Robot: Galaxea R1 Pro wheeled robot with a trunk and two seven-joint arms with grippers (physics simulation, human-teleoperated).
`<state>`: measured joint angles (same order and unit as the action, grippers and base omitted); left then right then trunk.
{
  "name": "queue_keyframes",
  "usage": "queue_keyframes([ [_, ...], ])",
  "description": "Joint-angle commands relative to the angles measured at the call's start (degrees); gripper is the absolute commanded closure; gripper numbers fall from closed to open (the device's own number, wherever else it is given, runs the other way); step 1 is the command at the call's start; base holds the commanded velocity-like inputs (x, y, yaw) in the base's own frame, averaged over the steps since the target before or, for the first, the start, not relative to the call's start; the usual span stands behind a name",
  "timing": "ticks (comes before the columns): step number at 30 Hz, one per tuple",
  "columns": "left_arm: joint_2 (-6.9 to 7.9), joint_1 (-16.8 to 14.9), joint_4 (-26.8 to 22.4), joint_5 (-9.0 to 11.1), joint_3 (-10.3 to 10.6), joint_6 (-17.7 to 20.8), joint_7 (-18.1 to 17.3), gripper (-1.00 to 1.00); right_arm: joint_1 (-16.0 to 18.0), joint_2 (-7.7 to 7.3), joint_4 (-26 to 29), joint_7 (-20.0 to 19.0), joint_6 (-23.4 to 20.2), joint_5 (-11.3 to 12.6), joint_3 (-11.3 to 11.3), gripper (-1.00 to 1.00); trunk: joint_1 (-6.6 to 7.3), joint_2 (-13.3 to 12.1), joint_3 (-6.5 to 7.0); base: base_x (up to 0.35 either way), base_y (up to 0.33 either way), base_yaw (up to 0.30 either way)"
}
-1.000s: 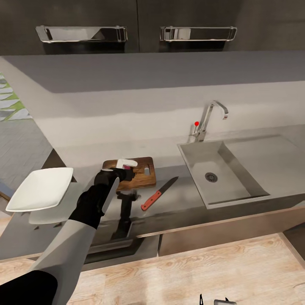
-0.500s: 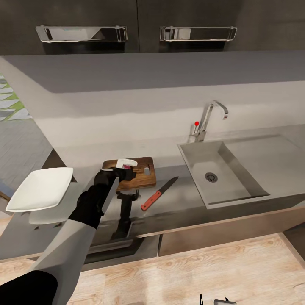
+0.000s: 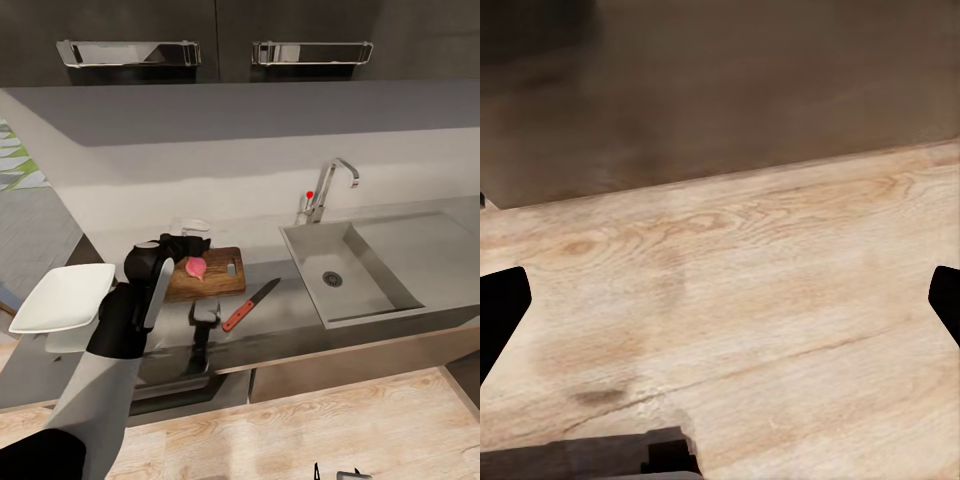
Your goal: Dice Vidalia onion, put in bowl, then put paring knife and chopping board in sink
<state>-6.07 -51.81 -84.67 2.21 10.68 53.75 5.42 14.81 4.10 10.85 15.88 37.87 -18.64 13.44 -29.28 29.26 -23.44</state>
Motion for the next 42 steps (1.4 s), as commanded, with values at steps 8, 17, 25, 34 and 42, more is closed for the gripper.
queue_keyframes([
  [8, 0.44, -0.05, -1.93, 0.26, 0.26, 2.21, 0.47, -1.0, 0.05, 0.03, -0.04, 0.38, 0.1, -0.61, 0.27, -1.0, -0.02, 0.08, -0.08, -0.087, 0.0, 0.0],
  [17, 0.99, -0.05, -1.65, 0.26, 0.39, 2.39, 0.47, -1.0, 0.05, 0.03, -0.04, 0.4, 0.1, -0.61, 0.27, -1.0, -0.02, 0.08, -0.08, -0.311, 0.0, 0.0],
  [25, 1.06, -0.05, -0.81, 0.26, 0.39, 2.41, 0.47, -1.0, 0.05, 0.03, -0.04, 0.38, 0.1, -0.61, 0.27, -1.0, -0.02, 0.08, -0.08, -0.335, 0.0, 0.0],
  [34, 1.06, -0.05, 2.6, 0.26, 0.39, 2.25, 0.47, -1.0, 0.05, 0.03, -0.04, 0.38, 0.1, -0.6, 0.27, -1.0, -0.02, 0.08, -0.08, -0.336, 0.0, 0.0],
  [42, 1.14, -0.04, 6.56, 0.26, 0.41, 2.1, 0.39, -1.0, 0.04, 0.03, -0.04, 0.38, 0.1, -0.61, 0.27, -1.0, -0.02, 0.08, -0.08, -0.336, 0.0, 0.0],
])
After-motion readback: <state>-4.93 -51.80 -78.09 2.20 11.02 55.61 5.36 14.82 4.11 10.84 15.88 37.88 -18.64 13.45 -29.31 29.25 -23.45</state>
